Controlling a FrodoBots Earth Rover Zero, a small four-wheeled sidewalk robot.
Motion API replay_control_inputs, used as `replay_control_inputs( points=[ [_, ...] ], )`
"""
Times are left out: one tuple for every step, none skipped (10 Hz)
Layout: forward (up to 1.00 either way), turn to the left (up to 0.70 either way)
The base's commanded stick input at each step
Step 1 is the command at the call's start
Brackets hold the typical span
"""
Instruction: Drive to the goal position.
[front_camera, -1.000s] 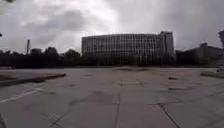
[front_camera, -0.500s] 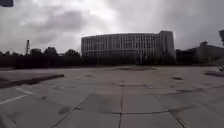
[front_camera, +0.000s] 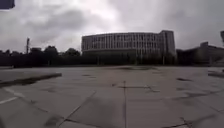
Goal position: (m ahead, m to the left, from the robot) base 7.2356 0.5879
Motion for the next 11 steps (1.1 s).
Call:
replay_control_inputs(
  points=[
    [0.70, 0.00],
    [0.70, 0.00],
    [0.70, 0.00],
    [0.70, 0.00],
    [0.70, 0.00],
    [0.70, 0.00],
    [0.70, 0.00],
    [0.70, 0.00],
    [0.70, 0.00],
    [0.70, 0.00],
    [0.70, 0.00]
  ],
)
